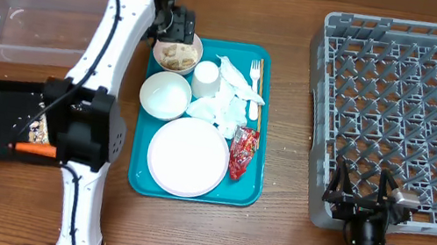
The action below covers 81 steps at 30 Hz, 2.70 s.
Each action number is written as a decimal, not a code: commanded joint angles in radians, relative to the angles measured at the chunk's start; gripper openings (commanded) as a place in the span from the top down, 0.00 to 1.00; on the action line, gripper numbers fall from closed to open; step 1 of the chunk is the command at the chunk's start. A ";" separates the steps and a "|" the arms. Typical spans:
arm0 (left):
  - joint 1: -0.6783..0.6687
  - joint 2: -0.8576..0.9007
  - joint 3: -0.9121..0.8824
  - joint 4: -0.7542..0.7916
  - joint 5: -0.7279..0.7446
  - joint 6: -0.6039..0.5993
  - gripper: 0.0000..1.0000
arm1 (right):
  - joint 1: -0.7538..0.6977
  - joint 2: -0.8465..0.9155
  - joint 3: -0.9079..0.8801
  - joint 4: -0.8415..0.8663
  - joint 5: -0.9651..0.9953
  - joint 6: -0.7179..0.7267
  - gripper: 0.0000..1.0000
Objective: Sort waste into correct bins and load items into the dishwasher rack
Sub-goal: 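Grasp the second white bowl with peanut shells, left gripper, then tip the second bowl over the black tray to empty the shells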
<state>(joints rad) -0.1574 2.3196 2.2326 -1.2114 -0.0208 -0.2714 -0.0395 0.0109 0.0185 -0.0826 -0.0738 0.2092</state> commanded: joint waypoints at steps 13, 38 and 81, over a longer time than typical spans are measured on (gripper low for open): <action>-0.005 0.110 0.012 0.025 -0.063 -0.067 0.17 | -0.006 -0.008 -0.010 0.004 0.006 0.001 0.00; 0.003 0.143 0.014 0.007 -0.095 -0.110 0.74 | -0.006 -0.008 -0.010 0.004 0.006 0.001 0.00; 0.237 -0.399 0.130 -0.478 -0.123 -0.249 0.96 | -0.006 -0.008 -0.010 0.004 0.006 0.001 0.00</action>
<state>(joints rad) 0.0402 1.9823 2.4271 -1.6890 -0.1715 -0.4995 -0.0395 0.0109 0.0185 -0.0830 -0.0738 0.2089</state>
